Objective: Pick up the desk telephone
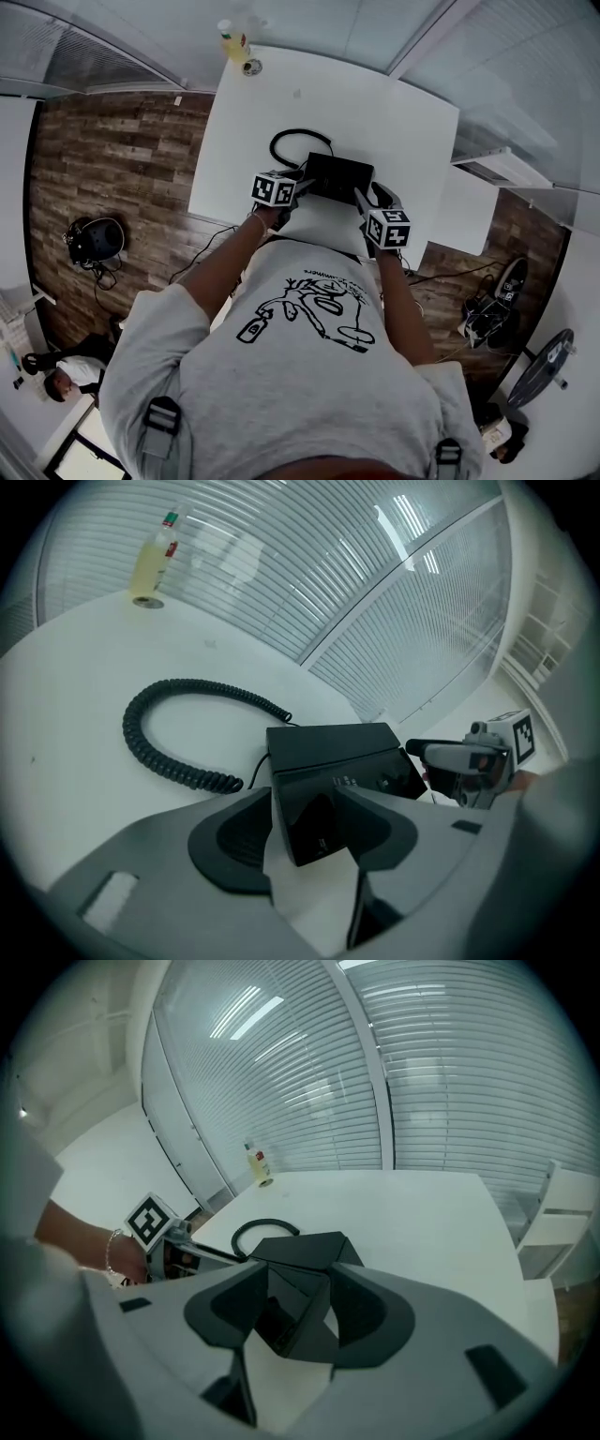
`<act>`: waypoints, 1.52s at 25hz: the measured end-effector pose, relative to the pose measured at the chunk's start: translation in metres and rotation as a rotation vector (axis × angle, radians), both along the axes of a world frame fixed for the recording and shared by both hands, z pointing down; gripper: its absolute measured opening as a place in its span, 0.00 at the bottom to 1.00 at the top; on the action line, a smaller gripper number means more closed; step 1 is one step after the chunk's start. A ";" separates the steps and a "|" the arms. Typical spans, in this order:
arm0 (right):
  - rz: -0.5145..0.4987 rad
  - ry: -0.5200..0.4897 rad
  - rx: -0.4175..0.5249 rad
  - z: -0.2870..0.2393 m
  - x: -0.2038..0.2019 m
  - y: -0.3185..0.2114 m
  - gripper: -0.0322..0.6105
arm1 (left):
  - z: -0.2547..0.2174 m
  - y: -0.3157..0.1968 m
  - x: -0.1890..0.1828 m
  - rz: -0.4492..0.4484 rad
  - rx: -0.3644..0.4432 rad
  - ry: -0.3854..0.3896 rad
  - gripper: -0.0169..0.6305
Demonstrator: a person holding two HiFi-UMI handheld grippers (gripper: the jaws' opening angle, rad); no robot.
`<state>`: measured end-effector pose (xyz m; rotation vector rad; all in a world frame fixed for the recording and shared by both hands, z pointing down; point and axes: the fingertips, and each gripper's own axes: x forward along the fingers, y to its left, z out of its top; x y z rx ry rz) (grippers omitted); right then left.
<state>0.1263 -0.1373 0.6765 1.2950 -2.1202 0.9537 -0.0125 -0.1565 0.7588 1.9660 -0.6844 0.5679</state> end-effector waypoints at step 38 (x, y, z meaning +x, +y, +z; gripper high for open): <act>0.063 -0.145 -0.087 -0.005 -0.003 0.020 0.34 | -0.035 0.020 0.001 -0.070 -0.076 0.101 0.32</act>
